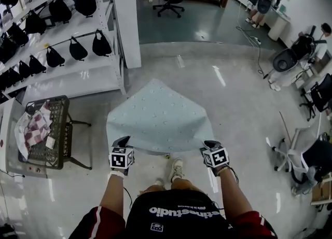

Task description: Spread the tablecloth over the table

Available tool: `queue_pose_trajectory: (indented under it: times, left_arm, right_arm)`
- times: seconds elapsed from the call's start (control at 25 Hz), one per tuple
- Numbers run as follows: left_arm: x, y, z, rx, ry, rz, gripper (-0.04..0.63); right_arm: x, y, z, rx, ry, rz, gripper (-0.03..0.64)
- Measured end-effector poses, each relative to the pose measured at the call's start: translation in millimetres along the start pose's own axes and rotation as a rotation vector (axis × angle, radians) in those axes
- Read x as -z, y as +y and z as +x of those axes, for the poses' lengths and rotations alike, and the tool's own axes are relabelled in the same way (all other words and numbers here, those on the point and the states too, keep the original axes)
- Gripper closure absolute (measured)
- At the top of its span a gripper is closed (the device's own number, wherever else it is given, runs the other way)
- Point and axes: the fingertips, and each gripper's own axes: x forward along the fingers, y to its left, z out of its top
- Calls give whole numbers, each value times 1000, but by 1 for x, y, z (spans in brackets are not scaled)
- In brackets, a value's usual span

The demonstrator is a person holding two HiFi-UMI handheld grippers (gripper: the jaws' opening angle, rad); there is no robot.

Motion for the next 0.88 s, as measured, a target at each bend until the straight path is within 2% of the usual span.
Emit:
queue_pose_trajectory:
  times: [0.08,0.36,0.44,0.64,0.88]
  left_arm:
    - [1,-1,0,0,4,-4,553]
    - [17,-2,-6,-42,67,-15,518]
    - [22,-1,-10,-56,84,-39,489]
    - [33,0,-29,-102,98,-102,445]
    - [45,-4,-64,-151,70,-166,431]
  right_arm:
    - [6,-4,-3,-1,7,10,474]
    - [3,5,-3,-63,7,-48,581]
    - [0,3,-2,-98,-5,-3,588]
    - [-8,4,-3,-204,-60,213,586]
    - [-8,6,-2,-227,-79,247,586]
